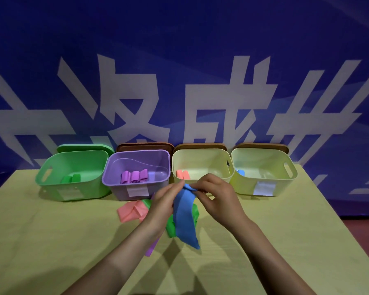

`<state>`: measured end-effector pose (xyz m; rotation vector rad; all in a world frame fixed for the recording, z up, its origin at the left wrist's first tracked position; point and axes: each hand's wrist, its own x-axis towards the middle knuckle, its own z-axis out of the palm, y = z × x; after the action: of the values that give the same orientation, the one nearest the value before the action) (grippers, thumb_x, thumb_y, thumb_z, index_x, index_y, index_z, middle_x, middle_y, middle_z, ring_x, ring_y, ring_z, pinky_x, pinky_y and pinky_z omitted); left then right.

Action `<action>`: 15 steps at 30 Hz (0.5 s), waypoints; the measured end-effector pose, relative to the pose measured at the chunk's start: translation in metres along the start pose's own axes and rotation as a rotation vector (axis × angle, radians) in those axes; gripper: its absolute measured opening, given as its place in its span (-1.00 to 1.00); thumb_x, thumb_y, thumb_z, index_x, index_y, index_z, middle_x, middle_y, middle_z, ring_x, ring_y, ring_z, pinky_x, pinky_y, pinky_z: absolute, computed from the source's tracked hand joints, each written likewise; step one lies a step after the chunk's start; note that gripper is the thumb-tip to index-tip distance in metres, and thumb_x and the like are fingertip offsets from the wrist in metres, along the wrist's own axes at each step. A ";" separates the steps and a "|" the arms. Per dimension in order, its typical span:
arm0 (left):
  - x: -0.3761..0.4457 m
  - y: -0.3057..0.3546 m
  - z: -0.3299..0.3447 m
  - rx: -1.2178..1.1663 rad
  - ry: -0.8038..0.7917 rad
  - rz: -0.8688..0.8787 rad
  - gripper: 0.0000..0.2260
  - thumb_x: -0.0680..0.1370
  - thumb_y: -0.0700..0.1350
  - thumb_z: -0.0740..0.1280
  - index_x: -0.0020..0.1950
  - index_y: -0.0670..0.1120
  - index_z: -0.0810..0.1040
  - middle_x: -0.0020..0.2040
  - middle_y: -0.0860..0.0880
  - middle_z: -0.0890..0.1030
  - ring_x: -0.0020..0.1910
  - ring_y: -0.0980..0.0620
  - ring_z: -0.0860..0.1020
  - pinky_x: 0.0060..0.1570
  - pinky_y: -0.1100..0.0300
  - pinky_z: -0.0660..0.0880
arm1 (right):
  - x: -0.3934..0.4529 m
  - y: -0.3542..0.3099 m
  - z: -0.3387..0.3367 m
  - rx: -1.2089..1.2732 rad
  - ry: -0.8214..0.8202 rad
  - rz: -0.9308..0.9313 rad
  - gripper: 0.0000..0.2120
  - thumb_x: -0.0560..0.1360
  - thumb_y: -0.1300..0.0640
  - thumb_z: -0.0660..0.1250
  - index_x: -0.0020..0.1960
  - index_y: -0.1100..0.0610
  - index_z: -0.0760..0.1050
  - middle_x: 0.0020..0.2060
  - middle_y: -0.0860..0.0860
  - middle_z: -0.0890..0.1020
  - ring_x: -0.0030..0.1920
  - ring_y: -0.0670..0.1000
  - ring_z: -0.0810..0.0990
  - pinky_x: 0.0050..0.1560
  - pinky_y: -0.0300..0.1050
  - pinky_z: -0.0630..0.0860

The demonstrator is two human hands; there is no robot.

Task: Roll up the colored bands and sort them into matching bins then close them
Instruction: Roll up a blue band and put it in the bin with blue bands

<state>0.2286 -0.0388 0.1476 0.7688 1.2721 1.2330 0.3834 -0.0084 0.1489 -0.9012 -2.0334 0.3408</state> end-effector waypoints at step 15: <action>-0.003 -0.011 0.003 0.180 -0.025 0.157 -0.84 0.54 -0.08 0.31 0.01 -0.15 0.59 -0.04 -0.23 0.64 -0.07 -0.09 0.58 0.02 -0.02 0.44 | 0.001 -0.006 0.002 0.562 -0.123 0.662 -0.89 0.48 0.27 0.40 -0.03 0.13 0.61 -0.25 0.04 0.62 -0.34 -0.21 0.54 -0.31 -0.30 0.45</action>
<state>0.2350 -0.0433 0.1388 1.0273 1.3345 1.2408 0.3783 -0.0115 0.1512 -1.1735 -1.5480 1.2810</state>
